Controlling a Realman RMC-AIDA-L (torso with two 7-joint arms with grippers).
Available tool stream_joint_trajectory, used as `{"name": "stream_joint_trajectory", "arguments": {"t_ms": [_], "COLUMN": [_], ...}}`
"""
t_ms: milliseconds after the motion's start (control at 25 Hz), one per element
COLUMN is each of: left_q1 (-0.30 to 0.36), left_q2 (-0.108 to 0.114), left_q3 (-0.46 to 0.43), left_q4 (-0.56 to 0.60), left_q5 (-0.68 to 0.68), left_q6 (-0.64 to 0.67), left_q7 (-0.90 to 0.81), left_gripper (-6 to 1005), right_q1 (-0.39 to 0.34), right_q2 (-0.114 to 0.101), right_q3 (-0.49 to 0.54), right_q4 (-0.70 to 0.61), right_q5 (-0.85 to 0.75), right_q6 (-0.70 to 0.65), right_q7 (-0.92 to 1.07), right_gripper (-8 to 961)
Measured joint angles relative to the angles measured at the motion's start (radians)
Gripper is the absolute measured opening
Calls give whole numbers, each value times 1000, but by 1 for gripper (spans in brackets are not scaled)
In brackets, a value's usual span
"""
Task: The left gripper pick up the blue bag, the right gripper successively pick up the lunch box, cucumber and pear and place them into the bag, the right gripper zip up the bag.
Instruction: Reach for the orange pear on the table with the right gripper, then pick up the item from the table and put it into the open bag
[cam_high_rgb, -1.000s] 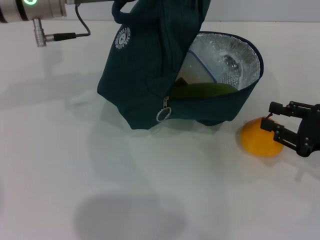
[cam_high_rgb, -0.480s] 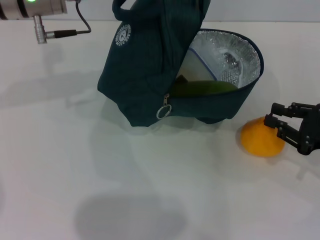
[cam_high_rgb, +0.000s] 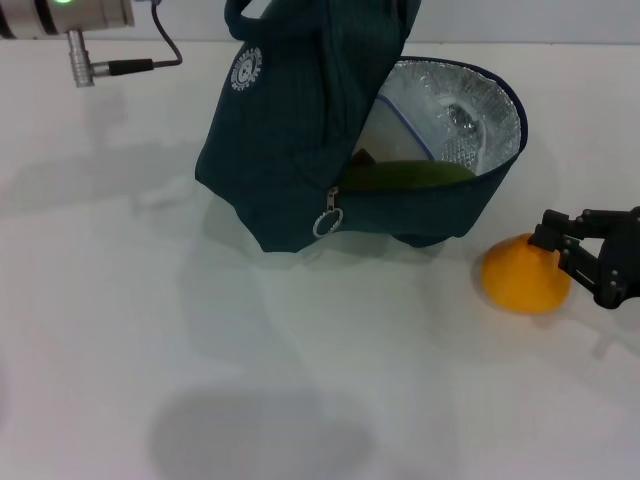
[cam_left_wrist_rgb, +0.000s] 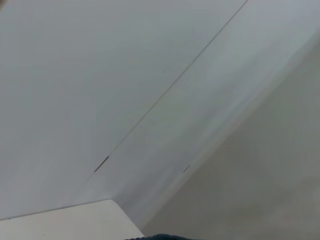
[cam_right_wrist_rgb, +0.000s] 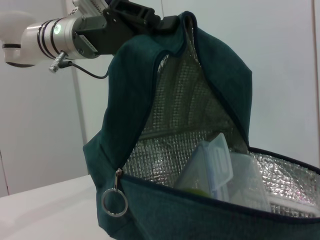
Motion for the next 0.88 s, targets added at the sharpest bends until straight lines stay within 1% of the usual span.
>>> {"name": "stream_joint_trajectory", "arguments": {"t_ms": [160,240,720,880], "left_q1": [2,4,8,10], "left_q2": [0,0,0,0], "left_q3": [0,0,0,0], "left_q4": [0,-1,-1,-1], "left_q5": [-1,-2,-3,-3], "left_q6": [0,0,0,1], "left_q7": [0,0,0,0], "left_gripper": [53,53,53,53], "right_q1": [0,0,-1,-5], "right_q2": [2,4,6,6], "right_q3": [0,0,-1,0], "right_q4": [0,0,0,0], "right_q5": [3,4,2,3], "right_q6": [-5,-5,-8,-20], "right_q7": [1,1,24,34], "right_gripper": [195,124,16,17]}}
